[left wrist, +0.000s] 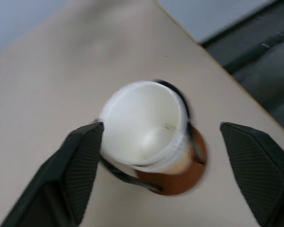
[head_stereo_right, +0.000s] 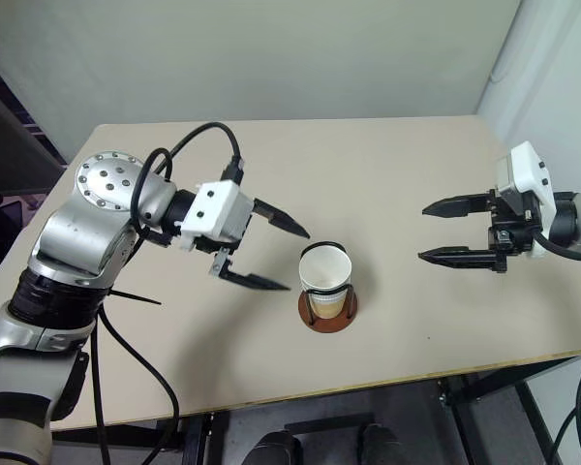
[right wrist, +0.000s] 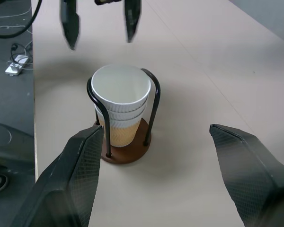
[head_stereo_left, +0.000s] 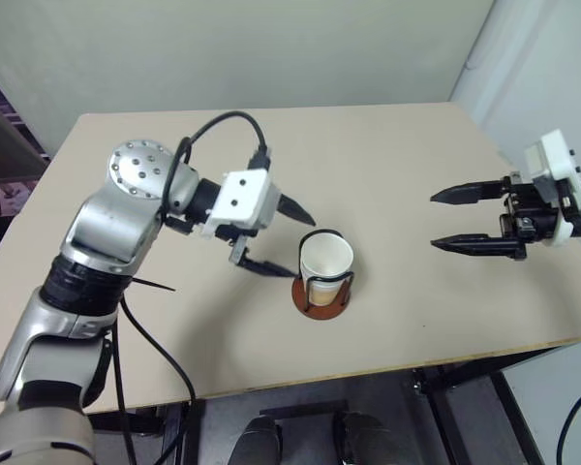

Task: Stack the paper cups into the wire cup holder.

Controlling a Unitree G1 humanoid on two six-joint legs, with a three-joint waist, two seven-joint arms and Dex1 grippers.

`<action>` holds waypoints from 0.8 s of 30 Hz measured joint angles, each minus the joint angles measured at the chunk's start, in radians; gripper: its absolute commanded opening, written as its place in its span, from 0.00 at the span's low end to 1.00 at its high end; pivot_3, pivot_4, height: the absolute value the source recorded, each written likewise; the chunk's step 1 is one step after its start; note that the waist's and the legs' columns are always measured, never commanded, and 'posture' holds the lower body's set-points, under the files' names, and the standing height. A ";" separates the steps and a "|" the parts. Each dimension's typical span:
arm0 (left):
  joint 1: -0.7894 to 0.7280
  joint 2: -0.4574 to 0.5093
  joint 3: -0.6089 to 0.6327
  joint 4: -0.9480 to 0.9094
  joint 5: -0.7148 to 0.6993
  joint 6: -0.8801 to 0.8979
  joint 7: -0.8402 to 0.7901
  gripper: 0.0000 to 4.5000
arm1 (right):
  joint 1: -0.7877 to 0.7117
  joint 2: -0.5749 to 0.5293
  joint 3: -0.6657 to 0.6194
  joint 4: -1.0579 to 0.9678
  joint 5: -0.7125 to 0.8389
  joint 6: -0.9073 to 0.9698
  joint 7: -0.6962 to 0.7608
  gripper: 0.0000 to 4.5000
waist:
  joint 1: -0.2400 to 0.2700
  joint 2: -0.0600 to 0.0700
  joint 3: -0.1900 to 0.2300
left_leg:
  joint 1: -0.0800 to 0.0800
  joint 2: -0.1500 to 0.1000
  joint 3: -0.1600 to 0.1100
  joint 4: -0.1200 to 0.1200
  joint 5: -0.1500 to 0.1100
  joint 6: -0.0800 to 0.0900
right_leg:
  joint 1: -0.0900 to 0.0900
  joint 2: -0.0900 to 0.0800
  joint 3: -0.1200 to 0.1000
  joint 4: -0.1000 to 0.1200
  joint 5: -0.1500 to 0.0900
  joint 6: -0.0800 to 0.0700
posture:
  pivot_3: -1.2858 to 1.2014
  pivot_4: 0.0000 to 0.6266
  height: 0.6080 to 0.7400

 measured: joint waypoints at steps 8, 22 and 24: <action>0.344 0.176 0.368 -0.059 -0.091 0.190 0.138 0.92 | -0.060 0.078 0.110 0.143 -0.058 -0.041 0.036 0.82 | -0.023 0.003 0.000 | 0.005 -0.001 0.000 -0.007 0.000 0.000 | -0.001 0.001 0.003 0.000 -0.001 -0.002 | 0.52 0.24 1.00; 1.039 0.205 0.871 -0.156 -0.196 0.289 0.092 0.92 | -0.037 0.053 0.083 0.399 -0.076 -0.080 0.166 0.82 | 0.005 0.001 -0.001 | 0.008 -0.002 0.000 -0.006 -0.002 0.001 | -0.002 -0.001 0.003 0.010 -0.013 -0.018 | 0.52 0.24 1.00; 1.038 0.205 0.871 -0.159 -0.203 0.289 0.099 0.92 | -0.037 0.058 0.083 0.410 -0.081 -0.088 0.172 0.82 | 0.000 0.001 -0.001 | 0.009 -0.002 0.000 -0.007 -0.002 0.001 | -0.002 -0.001 0.003 0.011 -0.013 -0.020 | 0.52 0.24 1.00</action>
